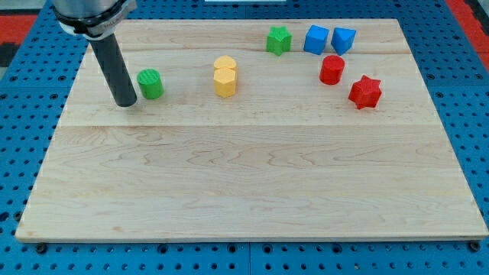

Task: Push green circle towards top center

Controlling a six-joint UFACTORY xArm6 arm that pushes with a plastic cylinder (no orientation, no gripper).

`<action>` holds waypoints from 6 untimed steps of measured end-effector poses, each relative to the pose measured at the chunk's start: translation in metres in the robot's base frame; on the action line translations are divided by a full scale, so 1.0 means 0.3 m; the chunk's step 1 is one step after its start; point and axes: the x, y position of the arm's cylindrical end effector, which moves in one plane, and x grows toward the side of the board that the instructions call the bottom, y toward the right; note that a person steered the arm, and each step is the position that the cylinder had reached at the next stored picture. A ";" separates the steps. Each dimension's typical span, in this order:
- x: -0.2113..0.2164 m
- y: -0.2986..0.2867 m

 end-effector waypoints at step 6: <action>-0.483 0.427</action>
